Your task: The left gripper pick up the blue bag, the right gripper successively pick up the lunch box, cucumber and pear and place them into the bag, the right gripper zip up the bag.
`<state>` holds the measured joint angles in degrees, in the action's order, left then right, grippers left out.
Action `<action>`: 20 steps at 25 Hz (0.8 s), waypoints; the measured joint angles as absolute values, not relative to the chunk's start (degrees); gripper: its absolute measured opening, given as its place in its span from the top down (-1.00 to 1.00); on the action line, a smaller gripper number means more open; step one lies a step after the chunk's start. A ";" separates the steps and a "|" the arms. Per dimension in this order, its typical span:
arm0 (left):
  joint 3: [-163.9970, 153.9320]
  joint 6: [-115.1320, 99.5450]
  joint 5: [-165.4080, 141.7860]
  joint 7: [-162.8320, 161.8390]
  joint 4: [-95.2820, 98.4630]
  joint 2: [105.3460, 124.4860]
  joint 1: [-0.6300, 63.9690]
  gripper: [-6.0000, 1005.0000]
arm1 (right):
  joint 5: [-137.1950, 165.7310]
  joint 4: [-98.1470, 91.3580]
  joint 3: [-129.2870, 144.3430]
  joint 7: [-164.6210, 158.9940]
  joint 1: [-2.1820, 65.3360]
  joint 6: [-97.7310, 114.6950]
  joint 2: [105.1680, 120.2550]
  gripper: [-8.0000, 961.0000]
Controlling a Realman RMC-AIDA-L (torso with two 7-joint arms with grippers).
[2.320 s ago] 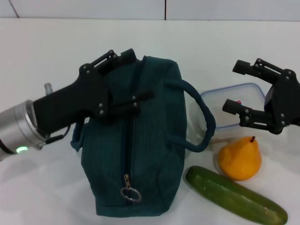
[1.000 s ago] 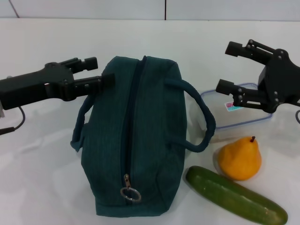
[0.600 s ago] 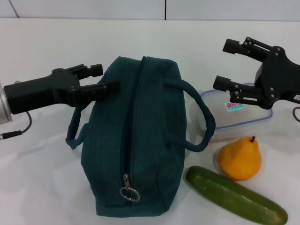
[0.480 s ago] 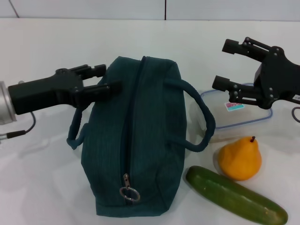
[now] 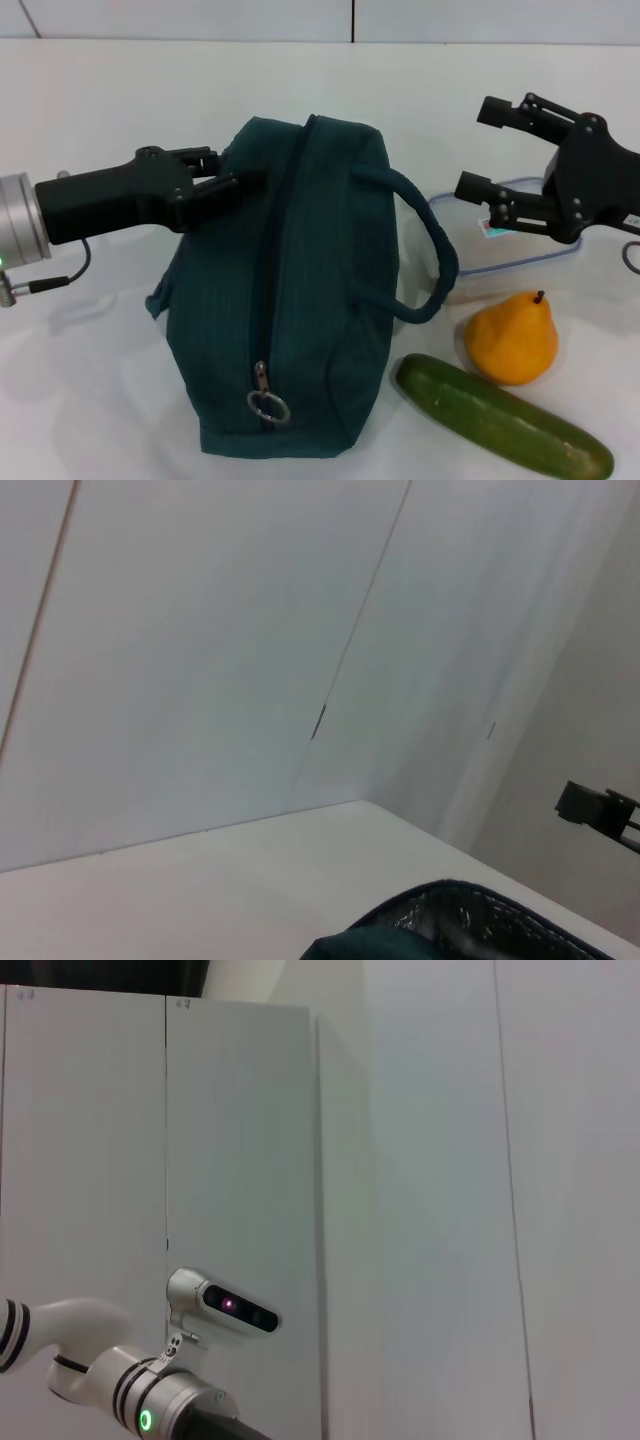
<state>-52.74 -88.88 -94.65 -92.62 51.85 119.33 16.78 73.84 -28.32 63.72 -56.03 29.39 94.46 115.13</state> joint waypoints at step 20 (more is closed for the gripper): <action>-51.26 -88.12 -93.91 -88.91 46.57 119.57 21.40 0.67 | 61.66 -14.14 63.28 -57.18 26.50 95.64 115.83 -0.72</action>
